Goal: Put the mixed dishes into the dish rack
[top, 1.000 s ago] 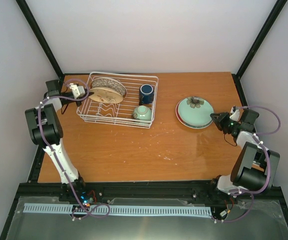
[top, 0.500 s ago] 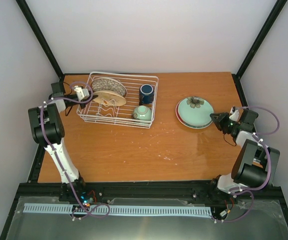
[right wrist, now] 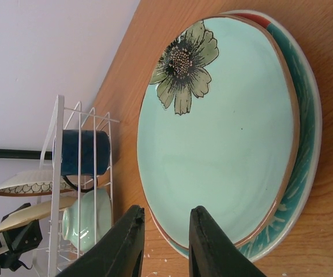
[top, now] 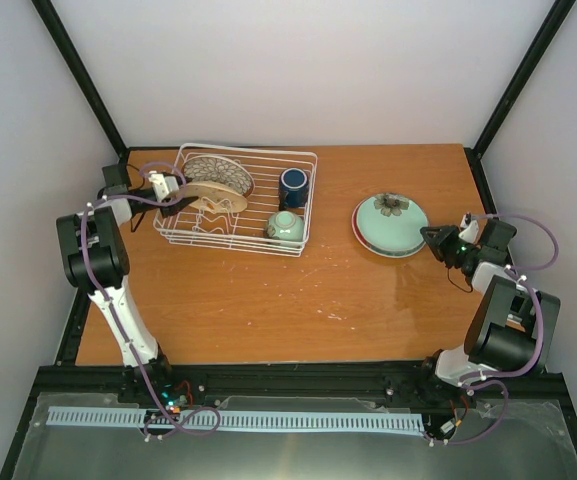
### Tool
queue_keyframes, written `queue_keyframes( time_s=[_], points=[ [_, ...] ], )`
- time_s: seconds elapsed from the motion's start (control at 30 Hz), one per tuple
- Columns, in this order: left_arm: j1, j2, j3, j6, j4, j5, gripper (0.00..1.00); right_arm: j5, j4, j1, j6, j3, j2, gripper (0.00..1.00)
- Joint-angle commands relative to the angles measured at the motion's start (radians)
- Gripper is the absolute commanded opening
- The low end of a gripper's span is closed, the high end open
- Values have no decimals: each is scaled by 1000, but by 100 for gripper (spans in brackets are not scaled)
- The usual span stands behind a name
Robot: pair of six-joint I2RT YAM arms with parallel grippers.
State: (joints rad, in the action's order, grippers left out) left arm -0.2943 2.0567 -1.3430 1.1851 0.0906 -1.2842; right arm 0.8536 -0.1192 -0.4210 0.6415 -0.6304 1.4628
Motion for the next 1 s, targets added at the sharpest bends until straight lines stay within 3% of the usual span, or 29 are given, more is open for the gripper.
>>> queue_keyframes(
  time_s=[0.0,0.2,0.33,0.37,0.43,0.47,0.83,0.97],
  points=[
    [4,-50,-10,-1,-3,-4,56,16,-36,1,6,17,11,21],
    [3,-115,-7,-75,-46,28,59,24,-48,3,10,20,18,21],
    [4,-139,-34,-168,-70,49,70,24,-54,4,10,25,18,21],
    [5,-148,-39,-183,-74,51,73,25,-55,4,9,27,18,21],
    [4,-174,-43,-225,-92,51,98,25,-57,4,9,29,18,21],
    [3,-192,-44,-243,-97,50,100,22,-55,4,7,30,16,21],
    [29,-522,-41,-613,-243,201,100,-103,99,5,-81,-7,-61,21],
    [54,-604,-54,-864,-302,179,100,-103,114,5,-86,-3,-71,21]
  ],
)
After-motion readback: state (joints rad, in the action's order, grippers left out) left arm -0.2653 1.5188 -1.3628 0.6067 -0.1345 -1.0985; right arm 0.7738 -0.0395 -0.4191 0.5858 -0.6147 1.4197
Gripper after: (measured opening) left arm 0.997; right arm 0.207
